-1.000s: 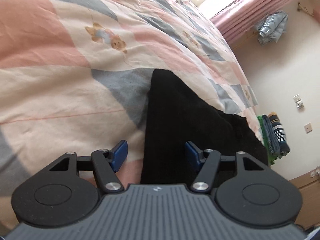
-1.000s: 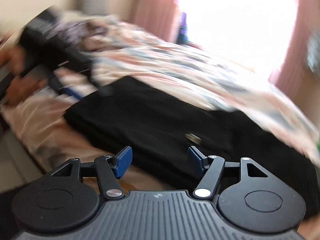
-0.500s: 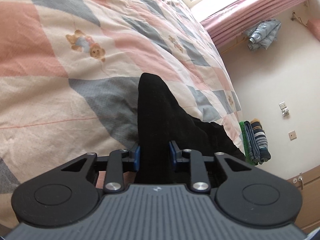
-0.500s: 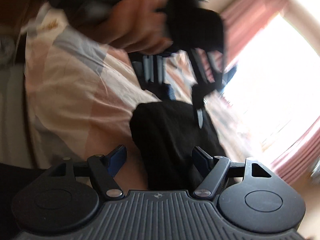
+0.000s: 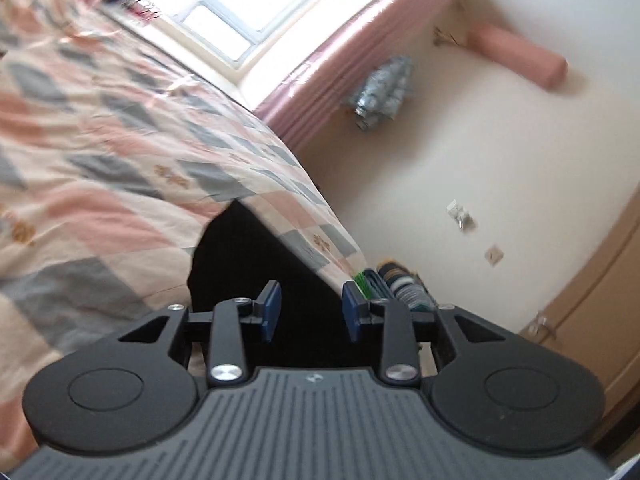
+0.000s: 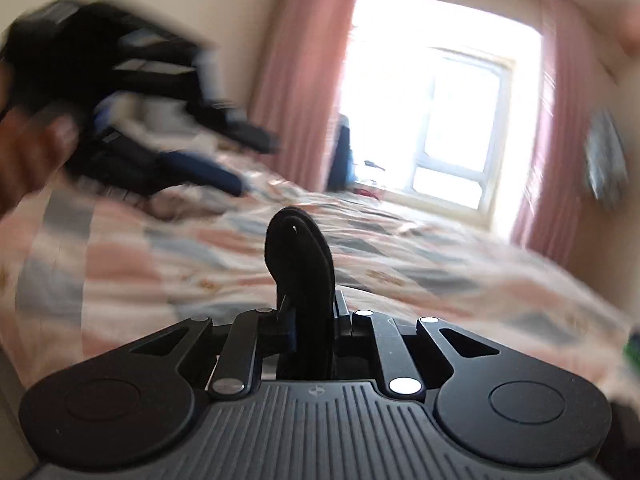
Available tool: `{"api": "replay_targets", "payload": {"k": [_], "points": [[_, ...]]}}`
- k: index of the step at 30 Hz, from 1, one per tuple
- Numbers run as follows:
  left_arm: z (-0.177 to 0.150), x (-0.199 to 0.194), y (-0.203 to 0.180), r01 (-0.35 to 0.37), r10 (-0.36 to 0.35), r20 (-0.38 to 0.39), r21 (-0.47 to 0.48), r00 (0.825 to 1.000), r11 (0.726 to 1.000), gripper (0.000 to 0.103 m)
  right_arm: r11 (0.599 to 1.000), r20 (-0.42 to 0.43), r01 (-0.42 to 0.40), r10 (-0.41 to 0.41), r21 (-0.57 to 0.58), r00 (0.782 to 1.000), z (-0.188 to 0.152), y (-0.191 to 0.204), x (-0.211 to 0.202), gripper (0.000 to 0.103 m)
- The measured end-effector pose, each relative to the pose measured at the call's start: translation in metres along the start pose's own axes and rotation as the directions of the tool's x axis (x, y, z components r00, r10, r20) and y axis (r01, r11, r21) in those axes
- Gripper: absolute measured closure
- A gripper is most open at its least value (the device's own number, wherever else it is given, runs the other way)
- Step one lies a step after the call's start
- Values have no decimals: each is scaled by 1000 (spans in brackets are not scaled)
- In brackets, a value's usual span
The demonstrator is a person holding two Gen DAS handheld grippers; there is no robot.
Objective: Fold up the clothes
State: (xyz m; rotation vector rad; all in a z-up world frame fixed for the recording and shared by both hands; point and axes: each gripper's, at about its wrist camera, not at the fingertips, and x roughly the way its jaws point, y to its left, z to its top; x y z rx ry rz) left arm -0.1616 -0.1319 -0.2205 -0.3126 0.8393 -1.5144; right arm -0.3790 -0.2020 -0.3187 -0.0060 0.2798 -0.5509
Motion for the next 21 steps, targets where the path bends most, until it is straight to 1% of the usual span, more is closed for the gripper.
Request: {"api": "replay_targets", "payload": {"k": [1,3,4,6,8,9,10,11,12,14,15,16,17,18,19,20,21], "points": [[-2,9,-8,6,-6,-16,34,1000,999,75,996,6,7,-7,90,1000,1,-23,-7,90],[-11,32,-21,14,-9,-62,78,998,997,73,963,21,17,-23,268,1000,1,-69,-23,90],[-18,46,-25,16,-8,-92,91,996,996,72,937,33,24,-38,349,999,-1,-93,-33,90],[-35,75,-31,11,7,-161,112,987,994,72,872,63,51,-93,486,994,-9,-137,-58,90],[-55,107,-33,10,16,-244,105,970,994,71,797,61,97,-165,596,984,-23,-182,-81,89],[-65,123,-33,13,15,-285,95,958,995,71,754,46,124,-200,645,979,-32,-204,-92,89],[-76,140,-33,11,17,-321,86,947,996,70,702,17,153,-229,696,973,-46,-227,-104,89],[-87,154,-32,2,28,-354,86,935,996,70,641,-19,180,-249,746,968,-64,-249,-106,88],[-98,167,-32,-6,41,-383,94,923,996,70,577,-59,203,-259,791,964,-83,-270,-106,87],[-115,186,-32,-26,79,-423,129,902,991,70,448,-143,233,-227,863,964,-126,-302,-100,84],[-122,194,-32,-34,96,-438,147,894,989,70,382,-163,232,-205,894,965,-145,-316,-97,83],[-125,197,-32,-35,102,-436,161,894,986,70,322,-120,174,-182,931,976,-156,-321,-98,83],[-127,199,-32,-35,108,-433,174,895,984,69,274,-79,124,-169,954,982,-164,-325,-99,77],[-127,200,-32,-34,110,-429,182,896,983,68,279,-54,104,-181,955,982,-161,-327,-102,73],[-126,203,-30,-36,113,-426,184,898,982,67,285,-31,86,-193,955,981,-159,-328,-104,65],[-124,205,-29,-40,118,-422,188,899,981,67,292,-14,75,-206,954,979,-156,-331,-106,59],[-123,206,-29,-49,129,-420,196,898,979,67,289,4,55,-201,956,980,-155,-335,-104,59]]}}
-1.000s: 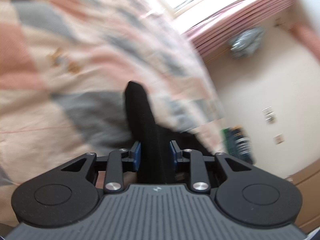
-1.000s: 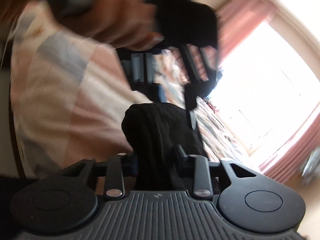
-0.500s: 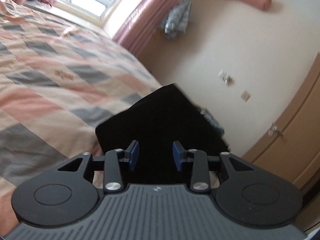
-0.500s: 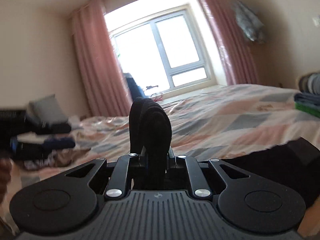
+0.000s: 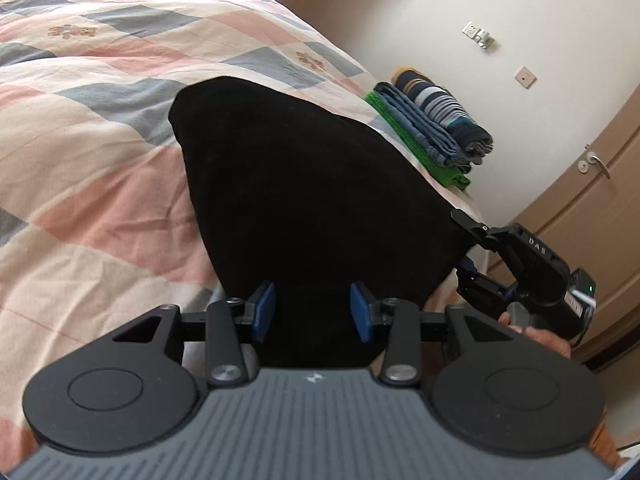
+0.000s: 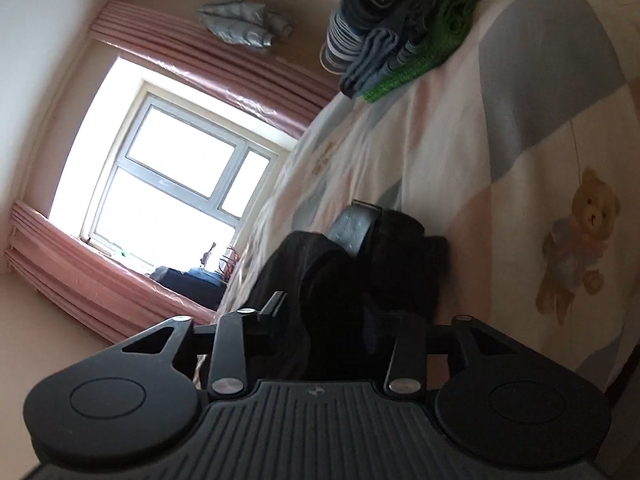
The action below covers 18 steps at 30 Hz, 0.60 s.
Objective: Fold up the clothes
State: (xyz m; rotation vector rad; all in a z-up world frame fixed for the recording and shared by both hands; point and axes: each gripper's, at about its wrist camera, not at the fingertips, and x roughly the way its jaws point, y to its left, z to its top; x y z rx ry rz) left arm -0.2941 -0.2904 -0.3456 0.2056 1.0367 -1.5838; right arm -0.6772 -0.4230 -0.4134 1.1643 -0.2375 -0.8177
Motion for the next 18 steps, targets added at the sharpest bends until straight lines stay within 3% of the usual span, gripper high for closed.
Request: {"api": "replay_targets", "payload": {"k": [2,3,4,5,8,10,12,16,18], "points": [[2,2,-2,-22,22,3,11,1000,1000,67,1000,-38,-3,4,16,999,7,-1,14,60],[2,4,-3,-34,34,4,19,999,999,67,1000,-48,3,-3,2,999,11,3,22,67],[3,6,-5,-46,46,3,29,999,999,68,999,-44,13,-14,-36,999,14,13,27,80],[4,8,-7,-52,52,2,35,999,998,69,996,-35,13,-16,-88,999,17,24,29,84],[10,15,-13,-40,40,6,54,999,998,69,970,17,-22,26,-240,1000,22,63,19,86],[14,22,-21,-46,45,10,85,999,995,69,959,64,-23,42,-281,997,23,78,1,87],[15,29,-27,-72,72,2,127,997,989,69,966,88,15,8,-258,996,28,73,-5,87],[20,38,-29,-74,78,-16,145,997,987,71,968,79,195,-184,-160,980,21,24,1,87],[24,36,-31,-92,97,-19,162,995,983,73,973,87,207,-198,-102,976,15,2,3,88]]}}
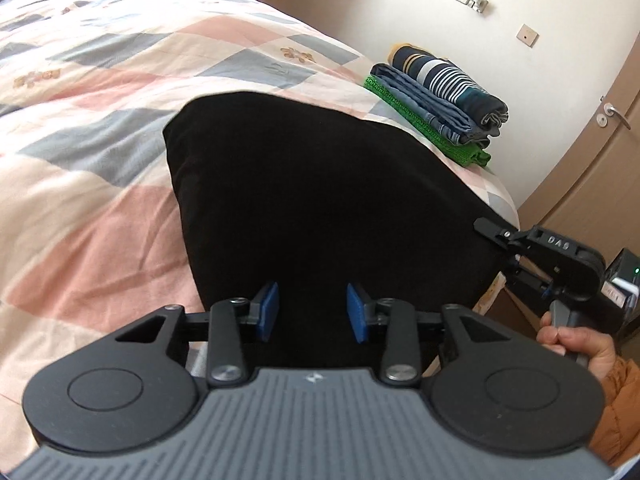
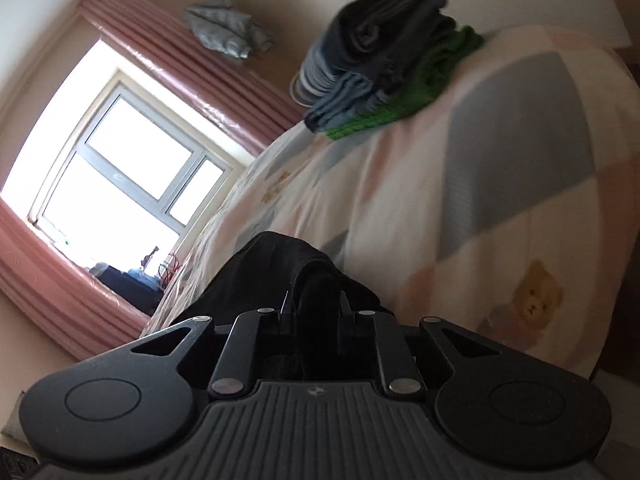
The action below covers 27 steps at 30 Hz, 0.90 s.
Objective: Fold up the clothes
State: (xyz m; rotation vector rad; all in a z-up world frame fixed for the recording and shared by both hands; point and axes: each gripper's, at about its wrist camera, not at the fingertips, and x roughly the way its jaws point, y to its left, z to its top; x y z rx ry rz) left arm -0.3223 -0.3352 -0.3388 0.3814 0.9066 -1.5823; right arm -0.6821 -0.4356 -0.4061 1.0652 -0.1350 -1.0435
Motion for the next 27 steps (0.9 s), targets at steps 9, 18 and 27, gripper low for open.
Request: {"api": "replay_targets", "payload": {"k": [9,18,27], "points": [[25,-7,-12,-179,181,-31,56,983,982,73,995,-11,51,-52,-81,999,20,16,-5,66],[32,-5,-18,-152,153,1,111,988,982,73,938,76,108,-88,-328,993,26,59,-30,63],[52,-6,3,-175,159,112,151,981,973,86,655,-65,-18,-47,-755,997,-2,149,29,64]]}}
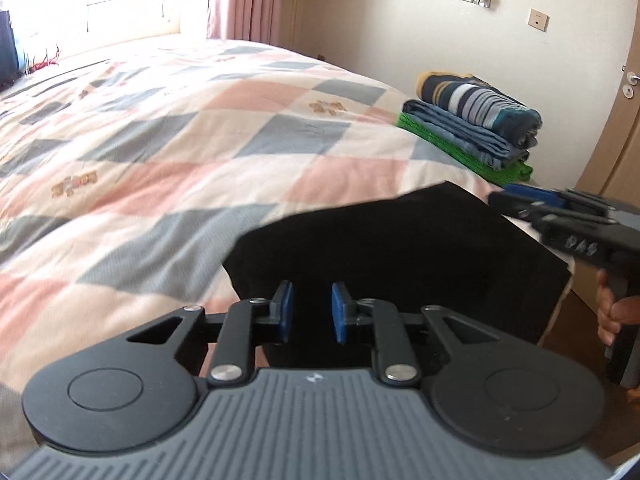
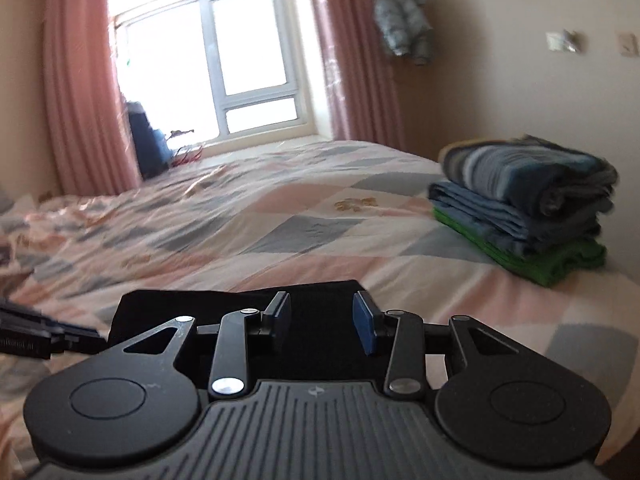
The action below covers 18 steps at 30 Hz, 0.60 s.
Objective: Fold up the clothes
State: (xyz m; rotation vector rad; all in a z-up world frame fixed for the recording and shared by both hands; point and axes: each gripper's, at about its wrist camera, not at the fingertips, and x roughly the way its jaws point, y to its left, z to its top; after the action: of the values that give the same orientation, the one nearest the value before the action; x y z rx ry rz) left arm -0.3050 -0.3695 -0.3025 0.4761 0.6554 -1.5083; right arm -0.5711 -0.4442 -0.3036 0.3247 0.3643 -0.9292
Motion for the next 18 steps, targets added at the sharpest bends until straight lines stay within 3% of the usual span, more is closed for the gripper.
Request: {"api": "replay_targets", "payload": {"k": [3,5,8,11,14,18], "points": [[2,24,8,-19,19,29,12,999,1000,87,989,-40,-28,23,-148,999,5,33,34,64],[2,44,10,-26,25,15,31,1000,999,88,971,-72,-10,-7,-239,997,2,49,60,69],[1,72,7,-41,42,-3,93,999,995,87,943,-154,84,-140,-321,978,-10,51,104,70],[-1,94,1,-62,64,-7,145,998,987,87,962,-194,123,-174,-245,965,-20,25,128,70],[3,105,5,-64,68,-30,126,997,990,87,974,-213,146,-181,-171,960,-20,4,138,66],[9,75,9,-50,52,-23,68,998,996,87,988,-205,123,-140,-92,969,-12,-10,128,67]]}}
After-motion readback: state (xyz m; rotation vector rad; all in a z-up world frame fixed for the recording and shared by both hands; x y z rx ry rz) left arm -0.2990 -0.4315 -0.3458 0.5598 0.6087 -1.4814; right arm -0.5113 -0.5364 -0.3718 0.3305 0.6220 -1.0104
